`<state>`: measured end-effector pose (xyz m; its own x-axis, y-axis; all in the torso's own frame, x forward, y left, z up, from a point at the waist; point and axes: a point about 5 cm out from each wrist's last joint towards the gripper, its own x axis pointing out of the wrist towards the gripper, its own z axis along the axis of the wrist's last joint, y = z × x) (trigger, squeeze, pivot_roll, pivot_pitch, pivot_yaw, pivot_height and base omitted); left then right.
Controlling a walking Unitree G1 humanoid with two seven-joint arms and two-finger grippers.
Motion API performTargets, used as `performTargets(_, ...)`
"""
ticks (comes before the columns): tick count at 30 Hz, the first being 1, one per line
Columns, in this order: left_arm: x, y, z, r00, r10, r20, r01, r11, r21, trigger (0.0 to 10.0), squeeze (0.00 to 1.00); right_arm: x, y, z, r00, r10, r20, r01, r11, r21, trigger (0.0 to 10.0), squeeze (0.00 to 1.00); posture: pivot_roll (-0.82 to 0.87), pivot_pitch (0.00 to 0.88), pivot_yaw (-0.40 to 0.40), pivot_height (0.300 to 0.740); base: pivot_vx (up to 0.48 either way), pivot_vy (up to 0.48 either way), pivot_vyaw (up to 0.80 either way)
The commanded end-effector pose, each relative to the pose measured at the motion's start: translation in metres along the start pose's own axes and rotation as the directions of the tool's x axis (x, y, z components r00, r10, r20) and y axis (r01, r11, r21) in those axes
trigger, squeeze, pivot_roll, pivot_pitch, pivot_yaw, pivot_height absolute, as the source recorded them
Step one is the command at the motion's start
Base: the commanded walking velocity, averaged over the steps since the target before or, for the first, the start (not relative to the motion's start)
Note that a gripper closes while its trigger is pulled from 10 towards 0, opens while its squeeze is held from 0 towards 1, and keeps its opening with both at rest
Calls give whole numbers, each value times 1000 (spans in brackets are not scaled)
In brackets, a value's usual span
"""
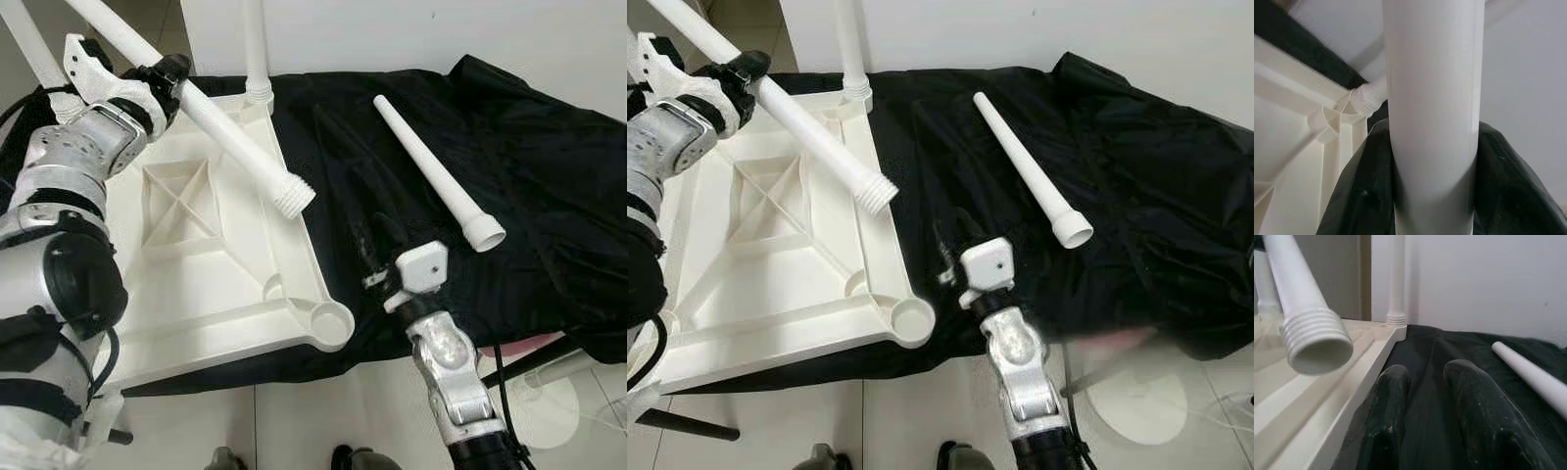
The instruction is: Building children table
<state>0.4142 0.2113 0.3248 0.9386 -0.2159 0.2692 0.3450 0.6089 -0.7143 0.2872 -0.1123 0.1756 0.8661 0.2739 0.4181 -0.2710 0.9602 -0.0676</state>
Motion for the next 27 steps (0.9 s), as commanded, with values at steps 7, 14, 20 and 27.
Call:
performTargets(7,4,-22,-5,985,-156,75,146,981,126,10000,0,37,-12,7,988,-113,-106,134,968,211,10000,0,-59,95,20,740,0,0,0)
performTargets(14,7,-43,-8,966,-233,115,196,945,262,10000,0,49,-21,11,982,-117,-146,154,948,277,10000,0,-43,74,14,740,0,0,0)
performTargets(20,6,-51,-12,961,-255,104,205,916,345,10000,0,51,-21,11,985,-68,-159,111,953,282,10000,0,-34,66,13,740,0,0,0)
performTargets(27,1,-63,-32,943,-316,107,241,867,436,10000,0,53,-9,18,989,52,-137,-19,972,234,10000,0,-53,76,-1,740,0,0,0)
